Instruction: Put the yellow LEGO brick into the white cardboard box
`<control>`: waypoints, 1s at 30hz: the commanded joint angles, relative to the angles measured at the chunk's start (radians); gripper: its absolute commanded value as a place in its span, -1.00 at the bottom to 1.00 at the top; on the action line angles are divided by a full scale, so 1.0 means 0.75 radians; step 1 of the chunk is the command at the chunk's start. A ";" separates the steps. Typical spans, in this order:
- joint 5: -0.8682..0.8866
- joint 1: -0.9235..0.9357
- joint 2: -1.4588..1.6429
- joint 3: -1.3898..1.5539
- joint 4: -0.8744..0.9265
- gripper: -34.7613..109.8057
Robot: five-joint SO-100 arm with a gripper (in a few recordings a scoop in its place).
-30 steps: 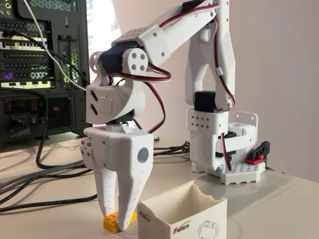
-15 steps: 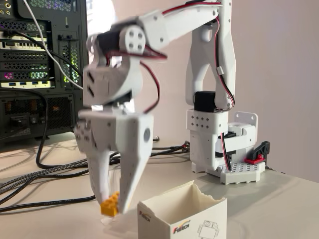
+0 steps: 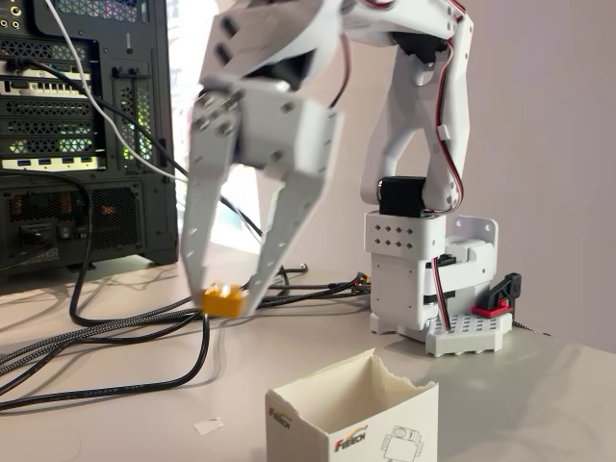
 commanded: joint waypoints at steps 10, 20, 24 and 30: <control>0.127 -0.333 0.239 0.037 -0.196 -0.65; 0.108 -0.315 0.323 0.133 -0.213 -0.44; 0.086 -0.303 0.374 0.196 -0.223 -0.32; 0.033 -0.278 0.395 0.211 -0.225 -0.42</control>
